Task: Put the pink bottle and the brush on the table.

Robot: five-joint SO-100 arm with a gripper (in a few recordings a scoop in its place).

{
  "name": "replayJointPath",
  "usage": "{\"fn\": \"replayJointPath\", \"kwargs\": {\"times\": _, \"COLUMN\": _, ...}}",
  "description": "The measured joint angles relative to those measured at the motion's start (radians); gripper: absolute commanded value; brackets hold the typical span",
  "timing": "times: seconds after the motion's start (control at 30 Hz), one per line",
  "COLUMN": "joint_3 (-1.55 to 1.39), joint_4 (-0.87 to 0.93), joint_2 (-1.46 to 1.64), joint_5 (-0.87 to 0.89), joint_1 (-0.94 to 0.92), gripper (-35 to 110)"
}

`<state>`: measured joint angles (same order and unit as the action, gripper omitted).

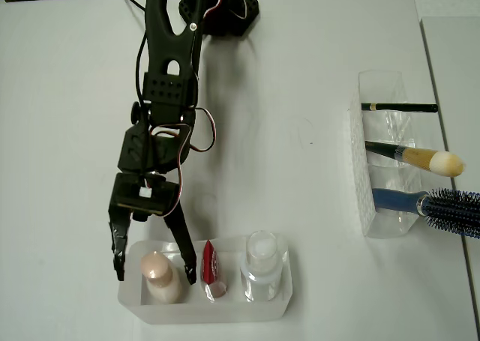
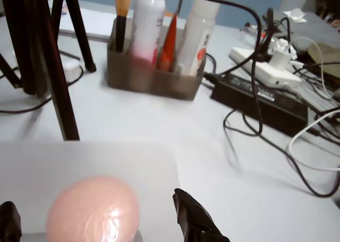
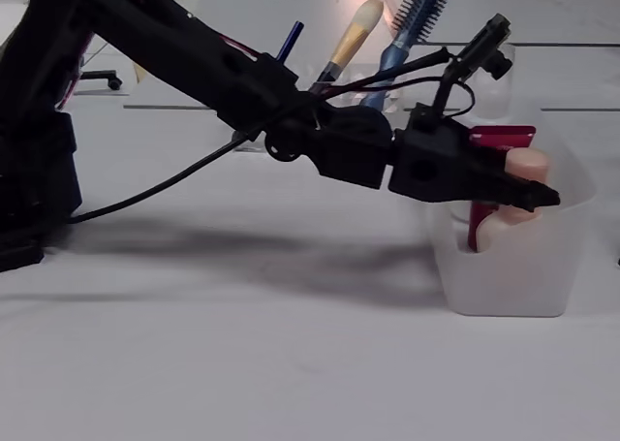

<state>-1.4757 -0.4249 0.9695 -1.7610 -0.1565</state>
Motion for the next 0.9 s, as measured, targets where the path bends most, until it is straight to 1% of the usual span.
{"fn": "replayJointPath", "kwargs": {"times": 0.3, "joint_3": 0.028, "joint_4": -0.095, "joint_2": -0.069, "joint_5": 0.0, "joint_1": -0.008, "gripper": 38}}
{"fn": "replayJointPath", "kwargs": {"times": 0.57, "joint_3": 0.038, "joint_4": -0.118, "joint_2": -0.097, "joint_5": 0.002, "joint_1": -0.008, "gripper": 33}}
{"fn": "replayJointPath", "kwargs": {"times": 0.77, "joint_3": 0.04, "joint_4": -0.118, "joint_2": -0.109, "joint_5": 0.0, "joint_1": 0.003, "gripper": 25}}
{"fn": "replayJointPath", "kwargs": {"times": 0.9, "joint_3": 0.04, "joint_4": -0.118, "joint_2": -0.11, "joint_5": -0.002, "joint_1": 0.018, "gripper": 24}}
